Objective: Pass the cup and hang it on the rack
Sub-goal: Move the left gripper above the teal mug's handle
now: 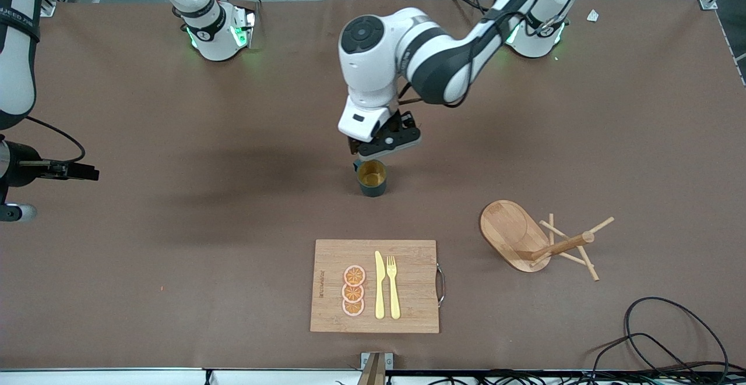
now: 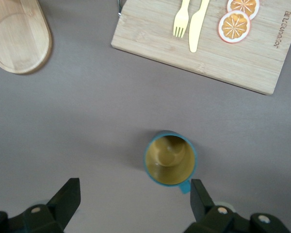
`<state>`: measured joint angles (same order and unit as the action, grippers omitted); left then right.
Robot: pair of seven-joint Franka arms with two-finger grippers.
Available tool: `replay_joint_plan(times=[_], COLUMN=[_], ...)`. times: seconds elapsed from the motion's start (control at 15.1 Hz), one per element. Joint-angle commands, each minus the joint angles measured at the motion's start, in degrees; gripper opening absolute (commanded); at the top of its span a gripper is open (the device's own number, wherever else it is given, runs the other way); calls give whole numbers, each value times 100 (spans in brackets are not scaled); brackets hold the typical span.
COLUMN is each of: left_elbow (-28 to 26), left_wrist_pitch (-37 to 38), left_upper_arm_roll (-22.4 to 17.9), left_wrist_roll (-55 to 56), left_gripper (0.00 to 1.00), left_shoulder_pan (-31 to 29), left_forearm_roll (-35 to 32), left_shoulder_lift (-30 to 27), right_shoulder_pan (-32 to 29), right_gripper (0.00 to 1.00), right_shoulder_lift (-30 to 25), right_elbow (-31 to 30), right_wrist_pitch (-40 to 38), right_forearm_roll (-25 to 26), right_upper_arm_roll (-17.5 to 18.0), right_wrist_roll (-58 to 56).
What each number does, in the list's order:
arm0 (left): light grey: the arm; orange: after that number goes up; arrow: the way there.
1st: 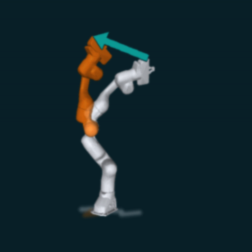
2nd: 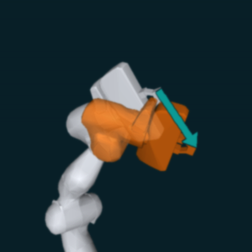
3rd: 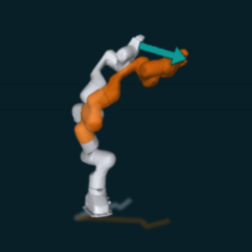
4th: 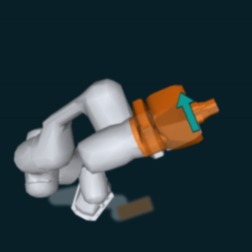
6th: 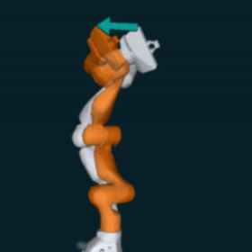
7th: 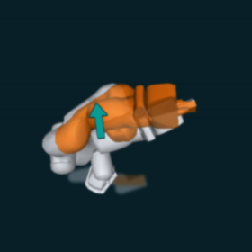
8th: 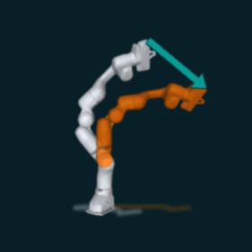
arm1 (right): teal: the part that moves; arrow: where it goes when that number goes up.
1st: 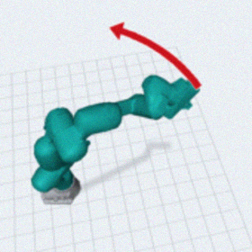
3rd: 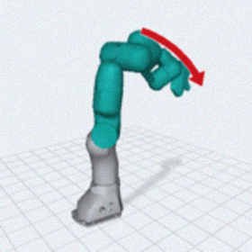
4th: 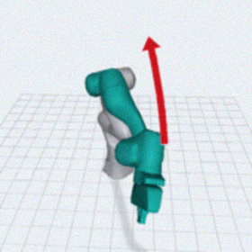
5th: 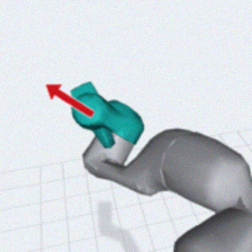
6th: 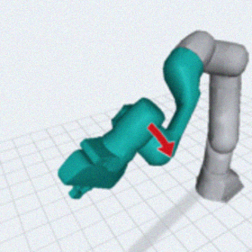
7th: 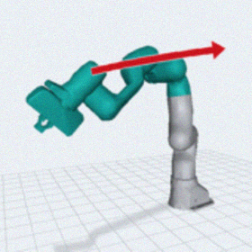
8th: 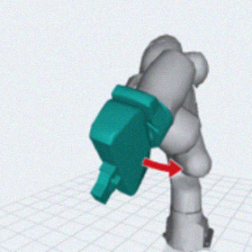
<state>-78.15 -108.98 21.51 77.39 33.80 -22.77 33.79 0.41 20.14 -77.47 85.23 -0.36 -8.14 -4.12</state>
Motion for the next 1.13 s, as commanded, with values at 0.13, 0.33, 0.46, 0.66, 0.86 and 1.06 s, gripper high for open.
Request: replay_joint_plan(times=[0.13, 0.33, 0.46, 0.66, 0.86, 1.06], left_elbow=[309, 309, 309, 300, 309, 292], left_wrist_pitch=[-439, -650, -703, -703, -703, -686], left_upper_arm_roll=[-59, -374, -761, -1559, -2237, -2476], left_wrist_roll=[1215, 2233, 2727, 3464, 4142, 4521], left_gripper=[100, 100, 100, 100, 99, 96], left_shoulder_pan=[495, 995, 1443, 2277, 2920, 3185], left_forearm_roll=[-867, -1535, -1712, -1722, -1722, -1817], left_shoulder_lift=[628, 935, 1085, 1287, 1542, 1674], right_shoulder_pan=[196, 179, 118, -58, -138, -103], right_gripper=[100, 100, 100, 100, 100, 100], right_shoulder_lift=[-272, -458, -599, -722, -1046, -1617], right_elbow=[4, -67, -67, -93, -267, -812], right_wrist_pitch=[-85, -85, -85, -50, -85, -50], right_forearm_roll=[-35, -35, -35, -35, -17, 44], right_upper_arm_roll=[41, 32, 6, 6, 6, 14], right_wrist_roll=[52, 149, 140, 114, 61, 61])
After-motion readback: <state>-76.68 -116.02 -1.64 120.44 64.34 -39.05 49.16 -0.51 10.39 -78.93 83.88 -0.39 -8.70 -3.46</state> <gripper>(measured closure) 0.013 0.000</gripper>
